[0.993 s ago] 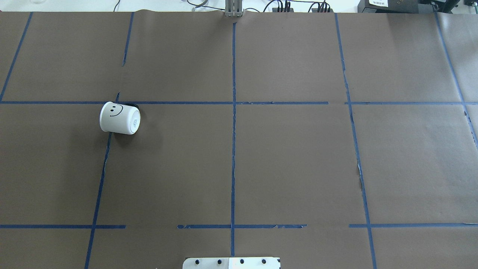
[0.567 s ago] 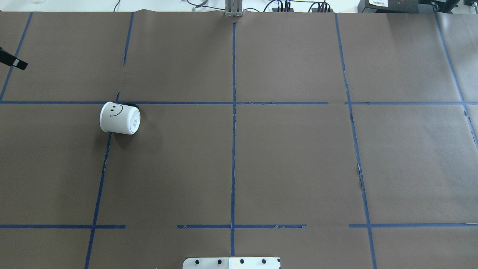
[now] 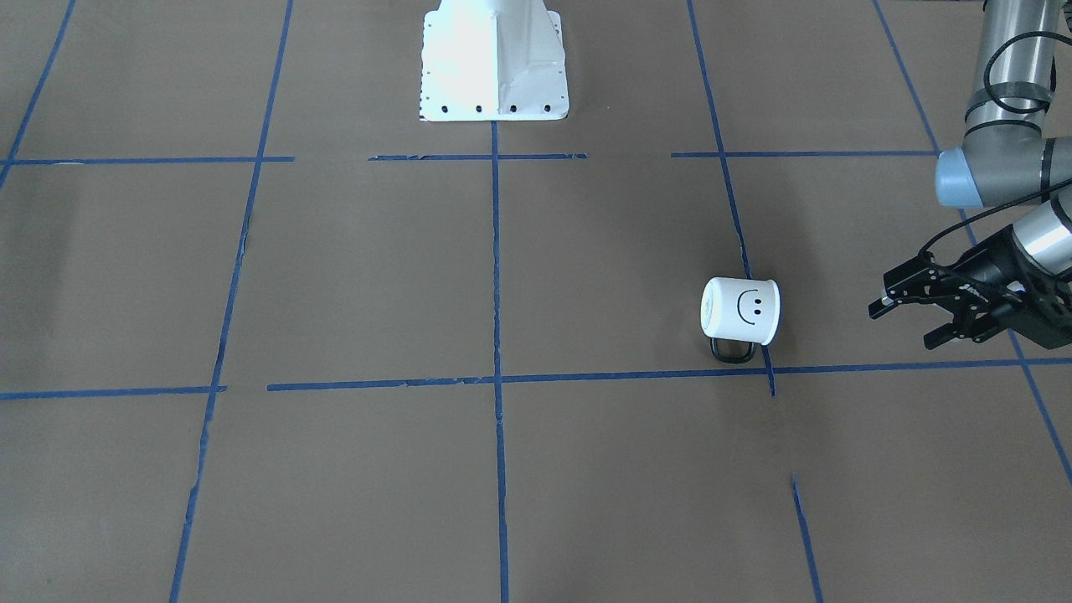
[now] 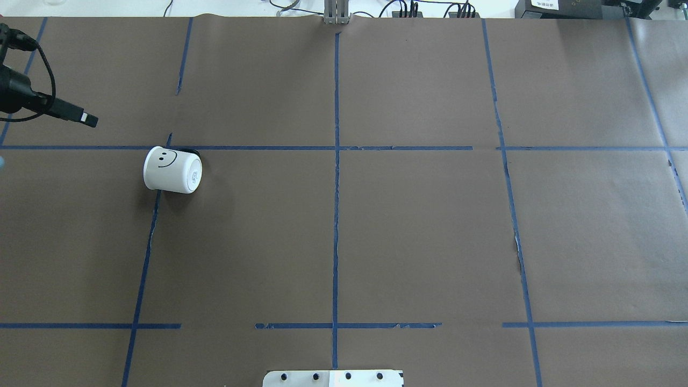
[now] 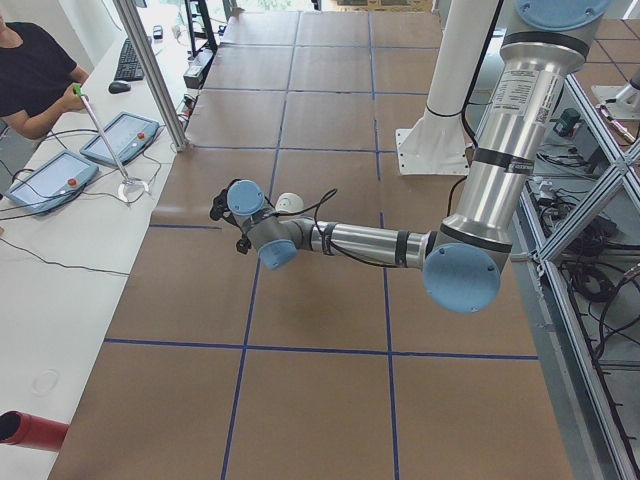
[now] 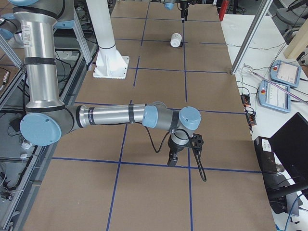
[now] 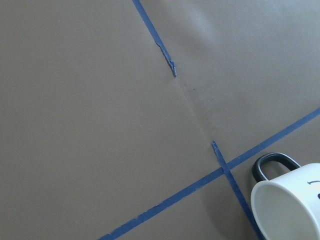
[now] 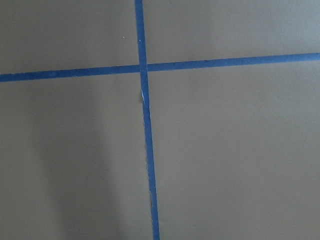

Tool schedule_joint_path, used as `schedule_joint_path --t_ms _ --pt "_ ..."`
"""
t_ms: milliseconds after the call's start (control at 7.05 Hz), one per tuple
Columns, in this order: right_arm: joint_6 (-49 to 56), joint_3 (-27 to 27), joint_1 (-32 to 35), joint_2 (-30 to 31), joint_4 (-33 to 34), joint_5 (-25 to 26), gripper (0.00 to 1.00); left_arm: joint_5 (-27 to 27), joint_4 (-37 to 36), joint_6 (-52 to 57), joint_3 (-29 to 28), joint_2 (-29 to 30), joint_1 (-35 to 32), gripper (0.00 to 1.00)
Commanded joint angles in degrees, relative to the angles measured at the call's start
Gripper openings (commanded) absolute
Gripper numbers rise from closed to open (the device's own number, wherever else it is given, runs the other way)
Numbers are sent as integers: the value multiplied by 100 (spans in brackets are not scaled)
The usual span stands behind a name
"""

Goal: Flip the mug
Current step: 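Move the left gripper toward the white mug lying on its side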

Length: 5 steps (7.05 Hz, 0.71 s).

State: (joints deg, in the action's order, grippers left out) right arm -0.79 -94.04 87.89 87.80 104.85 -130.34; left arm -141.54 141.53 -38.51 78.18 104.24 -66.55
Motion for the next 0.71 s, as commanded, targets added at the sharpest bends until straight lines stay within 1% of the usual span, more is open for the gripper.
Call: schedule_joint_path --t_ms 0,284,425,567 --pt "0 0 0 0 0 0 100 -22 601 -1609 -136 70 81 100" --pt "0 0 0 0 0 0 100 -22 1653 -2369 -617 115 90 100" --pt "0 0 0 0 0 0 100 -22 2059 -2546 -741 123 116 100" --pt "0 0 0 0 0 0 100 -5 2298 -2661 -786 123 160 100"
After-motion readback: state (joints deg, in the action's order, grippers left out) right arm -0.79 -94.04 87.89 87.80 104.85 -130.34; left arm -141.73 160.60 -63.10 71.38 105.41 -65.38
